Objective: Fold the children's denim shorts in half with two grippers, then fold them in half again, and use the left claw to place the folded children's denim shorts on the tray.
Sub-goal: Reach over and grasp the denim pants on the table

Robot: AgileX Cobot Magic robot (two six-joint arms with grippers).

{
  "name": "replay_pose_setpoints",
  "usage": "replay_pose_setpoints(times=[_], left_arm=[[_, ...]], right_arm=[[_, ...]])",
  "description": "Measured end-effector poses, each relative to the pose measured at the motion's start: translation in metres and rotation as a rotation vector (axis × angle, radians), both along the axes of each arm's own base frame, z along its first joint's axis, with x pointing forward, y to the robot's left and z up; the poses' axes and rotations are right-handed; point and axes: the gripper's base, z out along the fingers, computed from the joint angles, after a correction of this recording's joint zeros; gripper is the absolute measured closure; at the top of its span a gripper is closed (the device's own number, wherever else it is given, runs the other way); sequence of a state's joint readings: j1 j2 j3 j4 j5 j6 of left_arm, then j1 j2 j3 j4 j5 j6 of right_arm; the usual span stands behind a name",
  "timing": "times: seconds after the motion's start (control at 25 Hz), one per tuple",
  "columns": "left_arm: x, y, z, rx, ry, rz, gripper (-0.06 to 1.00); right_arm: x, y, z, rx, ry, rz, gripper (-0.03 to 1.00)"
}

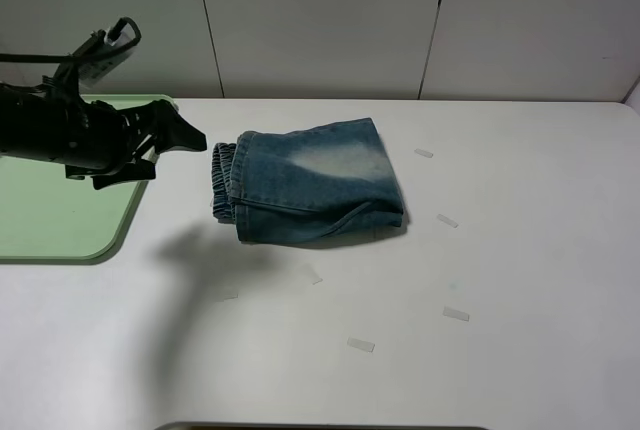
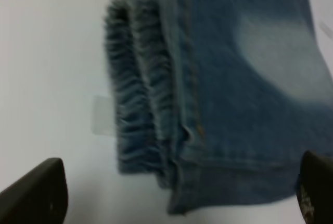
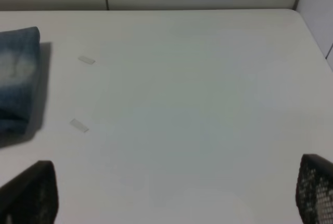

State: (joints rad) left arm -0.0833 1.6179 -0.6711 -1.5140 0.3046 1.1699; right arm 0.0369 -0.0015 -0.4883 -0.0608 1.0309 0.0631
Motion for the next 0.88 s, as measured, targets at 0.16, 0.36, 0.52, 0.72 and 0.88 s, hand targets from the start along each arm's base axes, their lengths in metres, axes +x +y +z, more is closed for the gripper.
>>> replay_pose_setpoints(times=[0.16, 0.36, 0.52, 0.72, 0.88], left_arm=[[0.014, 0.005, -0.009, -0.028, 0.017, -0.001, 0.07], [0.034, -0.001, -0.029, -0.111, 0.035, -0.030, 0.07], [0.043, -0.001, -0.050, -0.106, 0.062, -0.030, 0.07], [0.051, -0.008, -0.069, -0.098, 0.071, -0.071, 0.07], [0.057, -0.024, -0.079, -0.101, 0.078, -0.121, 0.07]], right_arm=[[0.000, 0.000, 0.000, 0.000, 0.000, 0.000, 0.27], [0.000, 0.000, 0.000, 0.000, -0.001, 0.000, 0.27], [0.000, 0.000, 0.000, 0.000, -0.001, 0.000, 0.27], [0.000, 0.000, 0.000, -0.001, -0.001, 0.000, 0.27], [0.000, 0.000, 0.000, -0.001, -0.001, 0.000, 0.27]])
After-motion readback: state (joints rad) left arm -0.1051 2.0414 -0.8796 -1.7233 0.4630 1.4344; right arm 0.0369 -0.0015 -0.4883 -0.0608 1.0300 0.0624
